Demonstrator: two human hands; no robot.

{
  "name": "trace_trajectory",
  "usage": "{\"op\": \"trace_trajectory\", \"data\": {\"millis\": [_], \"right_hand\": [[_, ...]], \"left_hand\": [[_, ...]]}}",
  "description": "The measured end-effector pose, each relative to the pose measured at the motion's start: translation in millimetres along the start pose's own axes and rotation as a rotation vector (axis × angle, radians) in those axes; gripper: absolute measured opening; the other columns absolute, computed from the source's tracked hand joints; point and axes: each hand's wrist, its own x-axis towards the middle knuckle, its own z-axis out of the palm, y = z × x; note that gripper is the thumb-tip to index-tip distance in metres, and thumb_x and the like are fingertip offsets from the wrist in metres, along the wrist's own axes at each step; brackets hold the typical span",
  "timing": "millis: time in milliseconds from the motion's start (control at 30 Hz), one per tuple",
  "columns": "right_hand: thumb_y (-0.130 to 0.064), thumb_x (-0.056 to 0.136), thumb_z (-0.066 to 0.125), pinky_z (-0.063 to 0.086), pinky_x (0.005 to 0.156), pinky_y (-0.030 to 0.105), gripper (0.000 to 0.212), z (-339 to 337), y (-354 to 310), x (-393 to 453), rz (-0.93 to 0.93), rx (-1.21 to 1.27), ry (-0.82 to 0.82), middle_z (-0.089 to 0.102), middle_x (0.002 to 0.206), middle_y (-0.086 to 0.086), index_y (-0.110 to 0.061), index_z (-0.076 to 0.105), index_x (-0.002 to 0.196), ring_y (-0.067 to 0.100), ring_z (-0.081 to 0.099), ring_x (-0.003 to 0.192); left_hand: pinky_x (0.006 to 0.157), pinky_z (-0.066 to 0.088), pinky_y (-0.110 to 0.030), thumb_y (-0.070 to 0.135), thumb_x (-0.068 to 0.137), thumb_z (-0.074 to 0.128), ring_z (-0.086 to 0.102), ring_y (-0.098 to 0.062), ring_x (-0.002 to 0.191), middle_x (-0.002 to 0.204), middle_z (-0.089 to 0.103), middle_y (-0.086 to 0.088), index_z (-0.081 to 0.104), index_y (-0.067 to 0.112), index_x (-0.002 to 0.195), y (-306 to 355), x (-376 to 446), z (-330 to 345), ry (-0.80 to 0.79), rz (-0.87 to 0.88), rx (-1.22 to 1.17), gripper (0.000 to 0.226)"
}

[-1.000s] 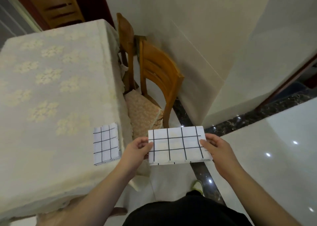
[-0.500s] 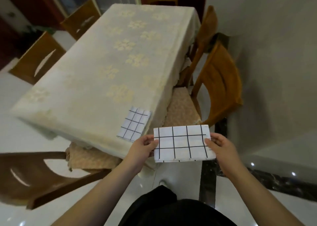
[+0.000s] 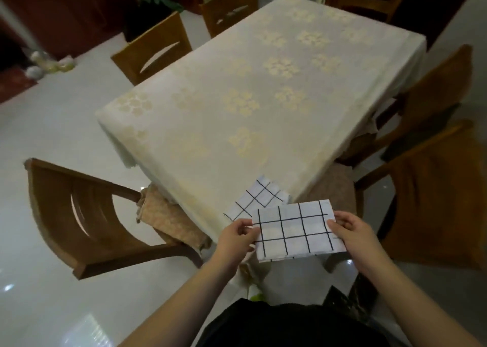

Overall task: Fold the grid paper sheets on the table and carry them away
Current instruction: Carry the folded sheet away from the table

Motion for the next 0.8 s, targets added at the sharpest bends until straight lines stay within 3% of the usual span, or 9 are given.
{"op": "trace_trajectory", "data": {"millis": [167,333,533,633,800], "right_hand": [[-0.008,0.091,0.065,0.052,0.067,0.028,0.023,24.2,-20.2,37.7,-0.034,-0.081,-0.049,0.068,0.103,0.005,-0.013,0.061,0.113,0.018,0.067,0.087],[-0.009,0.092,0.063,0.048,0.068,0.021,0.021,46.4,-37.2,84.2,-0.054,-0.24,-0.189,0.064,0.101,0.003,-0.012,0.059,0.113,0.011,0.062,0.086],[-0.007,0.092,0.064,0.048,0.065,0.02,0.027,79.7,-51.6,140.1,-0.11,-0.529,-0.382,0.065,0.095,0.004,-0.003,0.06,0.118,0.015,0.062,0.081],[-0.013,0.091,0.066,0.045,0.067,0.021,0.024,94.7,-61.5,160.9,-0.163,-0.674,-0.467,0.065,0.099,0.009,-0.01,0.061,0.114,0.019,0.062,0.084],[-0.017,0.09,0.067,0.045,0.076,0.029,0.023,112.5,-60.7,181.5,-0.178,-0.794,-0.536,0.064,0.096,0.005,-0.015,0.06,0.112,0.019,0.061,0.084]], "left_hand": [[0.06,0.052,-0.021,0.013,0.09,0.068,0.064,-0.018,0.076,0.085,0.063,-0.007,0.059,0.007,0.114,-8.8,16.3,-8.3,0.054,-0.042,-0.043,0.026],[0.058,0.05,-0.018,0.018,0.092,0.067,0.062,-0.013,0.071,0.08,0.063,-0.003,0.061,0.007,0.108,-18.1,31.3,-4.4,0.186,-0.094,-0.1,0.021],[0.065,0.054,-0.022,0.014,0.094,0.063,0.063,-0.018,0.077,0.085,0.065,-0.01,0.066,0.005,0.097,-23.4,43.3,-4.3,0.318,-0.173,-0.199,0.011],[0.066,0.055,-0.021,0.01,0.092,0.065,0.062,-0.017,0.075,0.084,0.067,-0.011,0.067,0.003,0.095,-25.4,49.6,-3.7,0.374,-0.215,-0.235,0.008],[0.054,0.048,-0.017,0.013,0.091,0.066,0.057,-0.015,0.065,0.078,0.065,-0.007,0.067,0.001,0.098,-22.4,58.7,1.0,0.466,-0.27,-0.173,0.014]]}}
